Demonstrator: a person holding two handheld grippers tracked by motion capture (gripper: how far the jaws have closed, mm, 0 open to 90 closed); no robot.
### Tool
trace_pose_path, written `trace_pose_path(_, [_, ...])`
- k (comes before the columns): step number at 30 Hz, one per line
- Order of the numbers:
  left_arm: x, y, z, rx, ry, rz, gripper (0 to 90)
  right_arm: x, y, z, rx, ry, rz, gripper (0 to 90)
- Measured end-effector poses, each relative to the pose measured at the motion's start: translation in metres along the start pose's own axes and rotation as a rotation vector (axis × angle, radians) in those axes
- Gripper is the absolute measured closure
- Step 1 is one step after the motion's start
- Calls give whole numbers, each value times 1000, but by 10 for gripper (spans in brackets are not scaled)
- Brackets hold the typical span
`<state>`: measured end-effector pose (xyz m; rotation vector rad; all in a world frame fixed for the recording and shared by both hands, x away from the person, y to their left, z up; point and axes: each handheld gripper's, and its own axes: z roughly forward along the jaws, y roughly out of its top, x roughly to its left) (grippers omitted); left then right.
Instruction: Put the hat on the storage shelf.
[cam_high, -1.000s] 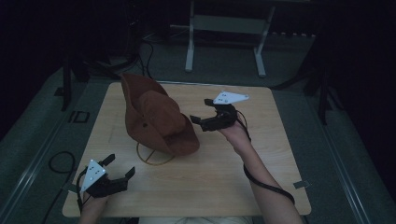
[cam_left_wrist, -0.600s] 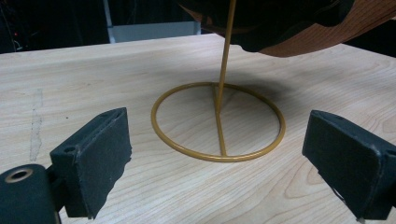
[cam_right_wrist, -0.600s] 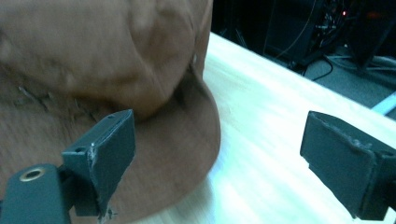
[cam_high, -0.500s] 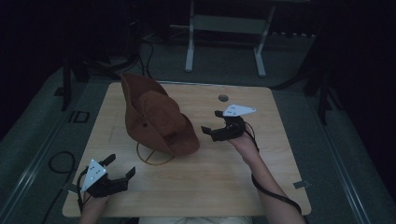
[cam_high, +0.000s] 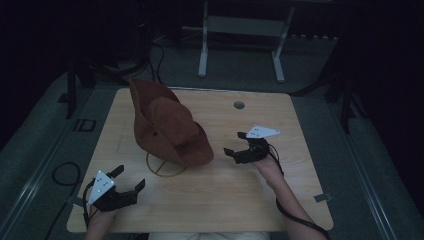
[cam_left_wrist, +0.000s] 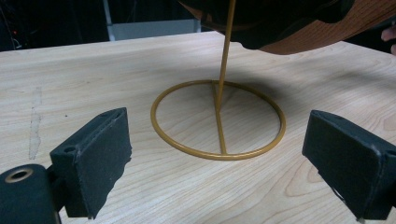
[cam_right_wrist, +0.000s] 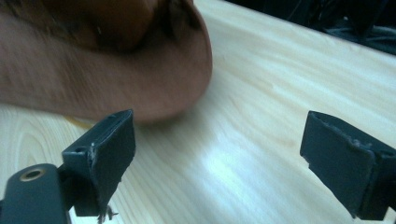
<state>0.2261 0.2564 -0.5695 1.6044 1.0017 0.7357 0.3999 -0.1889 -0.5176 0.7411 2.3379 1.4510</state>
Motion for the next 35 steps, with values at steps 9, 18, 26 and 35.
trace_pose_path(9, [0, 0, 1, 3, 0, -4, 86, -3, -27, -9, 22, -11, 28, 103])
trace_pose_path(18, [-1, -1, 2, 10, 3, -1, 86, -5, -52, -25, 16, -21, 34, 103])
trace_pose_path(26, [-1, -1, 3, 11, 2, -6, 86, -14, -66, -48, -24, -80, 42, 104])
trace_pose_path(35, [0, -1, 3, 14, 4, -5, 86, -27, -73, -56, -20, -146, 70, 104])
